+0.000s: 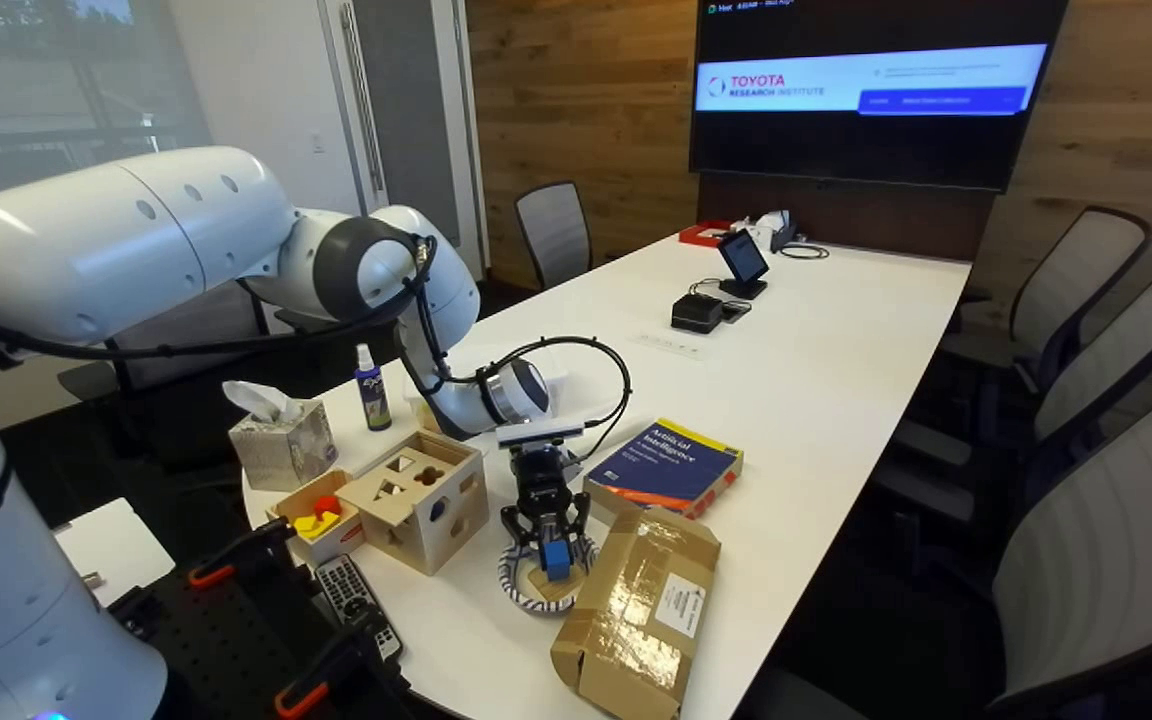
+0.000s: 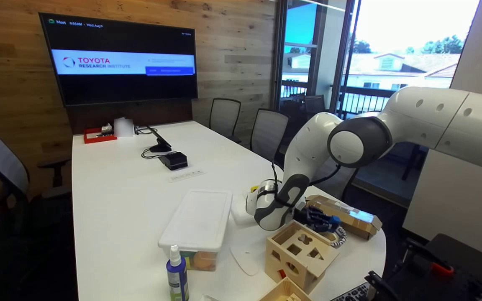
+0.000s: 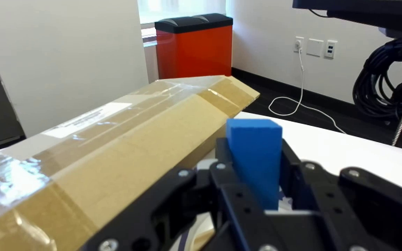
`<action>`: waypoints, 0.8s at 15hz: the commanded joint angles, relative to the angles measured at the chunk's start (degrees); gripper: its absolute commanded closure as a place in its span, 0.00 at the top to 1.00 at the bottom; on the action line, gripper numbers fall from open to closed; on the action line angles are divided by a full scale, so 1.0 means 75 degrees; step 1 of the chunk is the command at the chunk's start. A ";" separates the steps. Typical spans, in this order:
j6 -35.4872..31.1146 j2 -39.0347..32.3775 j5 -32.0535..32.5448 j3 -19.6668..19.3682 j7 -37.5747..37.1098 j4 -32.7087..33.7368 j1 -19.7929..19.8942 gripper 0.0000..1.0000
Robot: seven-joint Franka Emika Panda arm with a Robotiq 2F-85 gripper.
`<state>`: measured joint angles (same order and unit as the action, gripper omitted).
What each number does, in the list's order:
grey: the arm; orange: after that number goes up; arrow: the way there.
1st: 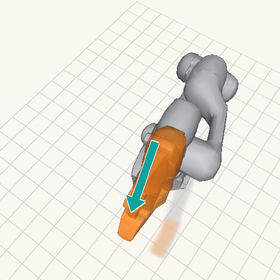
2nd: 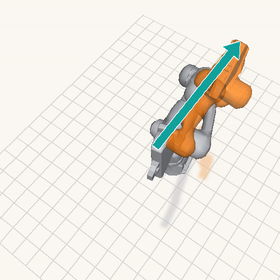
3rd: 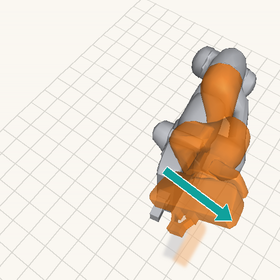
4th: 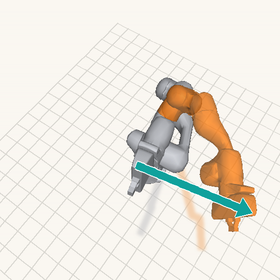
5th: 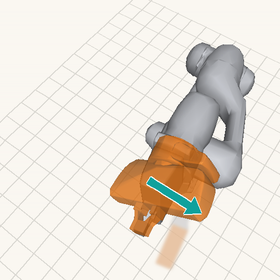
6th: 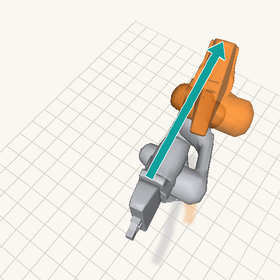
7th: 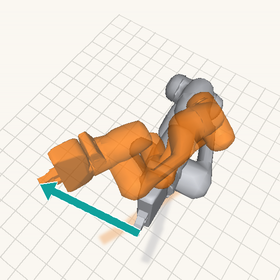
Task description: Flip the blue block over
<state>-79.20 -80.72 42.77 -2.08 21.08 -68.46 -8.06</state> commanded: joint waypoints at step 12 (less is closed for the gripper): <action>0.0449 -0.0432 0.0083 -0.0020 0.0092 0.0603 -0.0082 0.09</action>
<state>-77.65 -83.96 42.78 -2.10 21.11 -64.14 -8.06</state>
